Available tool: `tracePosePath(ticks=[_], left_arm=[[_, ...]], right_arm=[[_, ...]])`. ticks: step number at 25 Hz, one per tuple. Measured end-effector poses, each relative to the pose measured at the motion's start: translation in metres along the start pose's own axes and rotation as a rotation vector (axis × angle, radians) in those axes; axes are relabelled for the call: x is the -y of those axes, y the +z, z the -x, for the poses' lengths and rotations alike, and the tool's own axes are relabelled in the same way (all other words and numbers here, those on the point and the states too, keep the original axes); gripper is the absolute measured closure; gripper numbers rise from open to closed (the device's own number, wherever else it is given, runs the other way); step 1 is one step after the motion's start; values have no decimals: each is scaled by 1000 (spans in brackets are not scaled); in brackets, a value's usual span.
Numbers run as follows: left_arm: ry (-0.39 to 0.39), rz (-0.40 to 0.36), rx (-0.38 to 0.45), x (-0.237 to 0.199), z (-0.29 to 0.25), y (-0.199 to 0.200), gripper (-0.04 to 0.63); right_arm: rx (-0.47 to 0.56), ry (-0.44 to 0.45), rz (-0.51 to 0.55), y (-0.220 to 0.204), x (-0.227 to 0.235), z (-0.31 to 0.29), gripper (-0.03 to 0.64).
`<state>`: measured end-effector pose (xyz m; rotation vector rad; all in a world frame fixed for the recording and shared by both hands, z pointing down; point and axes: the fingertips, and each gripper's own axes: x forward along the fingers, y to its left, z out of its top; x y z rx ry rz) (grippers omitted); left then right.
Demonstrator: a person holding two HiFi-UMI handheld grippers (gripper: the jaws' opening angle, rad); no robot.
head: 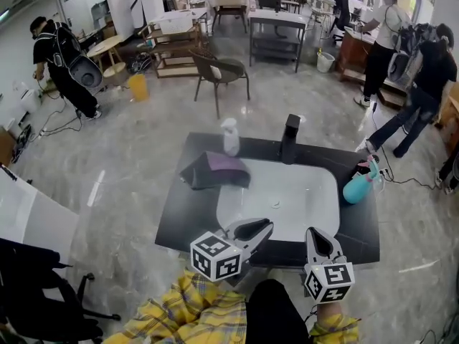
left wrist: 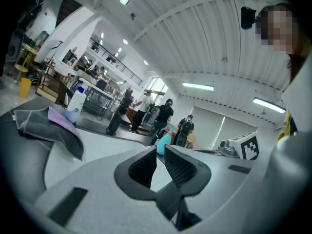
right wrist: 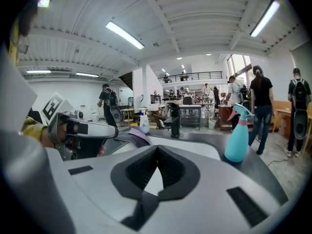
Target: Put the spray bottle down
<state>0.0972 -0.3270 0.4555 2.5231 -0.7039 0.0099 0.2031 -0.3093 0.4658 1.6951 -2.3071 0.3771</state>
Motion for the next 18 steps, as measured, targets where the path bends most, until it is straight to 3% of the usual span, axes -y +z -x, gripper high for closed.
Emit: tracePosePath(ticks=[18], left_arm=[[46,12,19,3,85,-22,549]], right_arm=[[-17,33,-24,-24,-71,26,611]])
